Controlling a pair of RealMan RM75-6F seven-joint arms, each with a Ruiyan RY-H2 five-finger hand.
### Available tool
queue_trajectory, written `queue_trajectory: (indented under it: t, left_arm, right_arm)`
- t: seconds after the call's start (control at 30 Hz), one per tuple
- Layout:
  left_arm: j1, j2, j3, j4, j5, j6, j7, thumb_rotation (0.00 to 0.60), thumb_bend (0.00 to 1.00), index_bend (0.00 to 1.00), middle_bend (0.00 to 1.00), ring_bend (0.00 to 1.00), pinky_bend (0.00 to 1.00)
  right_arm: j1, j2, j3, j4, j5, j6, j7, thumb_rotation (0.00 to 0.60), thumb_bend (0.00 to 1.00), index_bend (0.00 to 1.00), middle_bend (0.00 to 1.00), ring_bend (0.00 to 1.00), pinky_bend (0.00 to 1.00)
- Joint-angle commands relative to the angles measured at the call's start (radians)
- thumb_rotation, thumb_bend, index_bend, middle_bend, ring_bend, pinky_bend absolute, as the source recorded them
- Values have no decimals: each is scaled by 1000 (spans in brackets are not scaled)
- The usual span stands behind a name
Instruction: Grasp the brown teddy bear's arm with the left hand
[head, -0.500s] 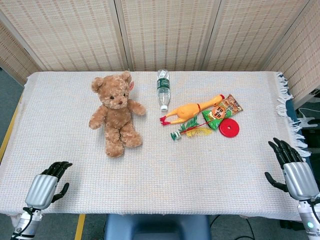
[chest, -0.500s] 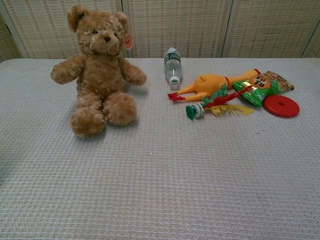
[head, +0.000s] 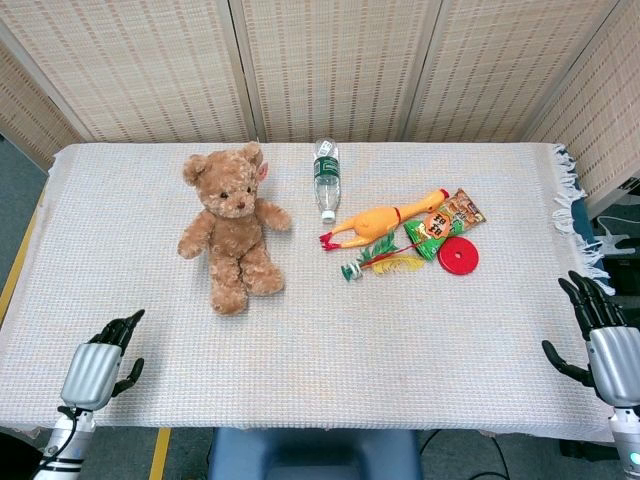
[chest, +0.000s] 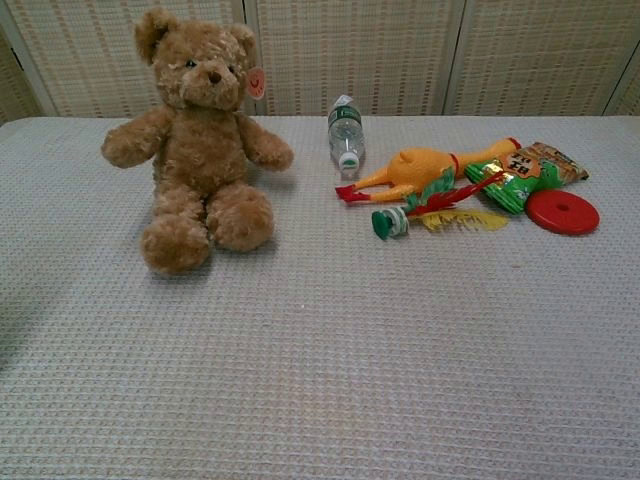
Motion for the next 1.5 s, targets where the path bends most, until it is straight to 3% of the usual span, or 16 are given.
queue_trajectory:
  t: [0.03,0.2,0.4,0.5,0.77,1.13,1.37,1.5]
  left_arm:
    - [-33,-87,-84,38,-92,-12,26,600,405,4,144,174,444]
    - [-103,-145,-181,38,-242,-107,63,600,405,0,89,127,342]
    - [-178,-198,-296,35,-457,-196,94,600,394,0,71,116,338]
    - [-224,-242,-357,49,-558,-205,123,600,394,0,82,117,341]
    - [-342,-347,-461,117,-687,-187,159,600,386,0,126,152,358]
    - [-458,-440,-537,200,-781,-148,182,600,393,45,178,200,377]
    - [-504,-467,-556,213,-827,-131,205,600,392,60,194,212,387]
    - [-526,-497,-562,252,-814,-99,181,600,393,124,266,259,401]
  right_arm:
    - [4,8,-5,-5,2,-18,-5,600,189,0,0,0,133]
    - [4,18,-18,-1,-29,-15,18,600,189,0,0,0,133]
    - [20,25,-18,5,-19,-50,29,600,189,0,0,0,133]
    - [28,36,-26,1,-25,-71,37,600,189,0,0,0,133]
    - [33,40,-25,1,-26,-75,47,600,189,0,0,0,133]
    - [38,47,-25,1,-27,-77,60,600,189,0,0,0,133]
    - [38,52,-24,-2,-23,-77,71,600,189,0,0,0,133]
    - [38,53,-23,-4,-19,-77,74,600,189,0,0,0,133]
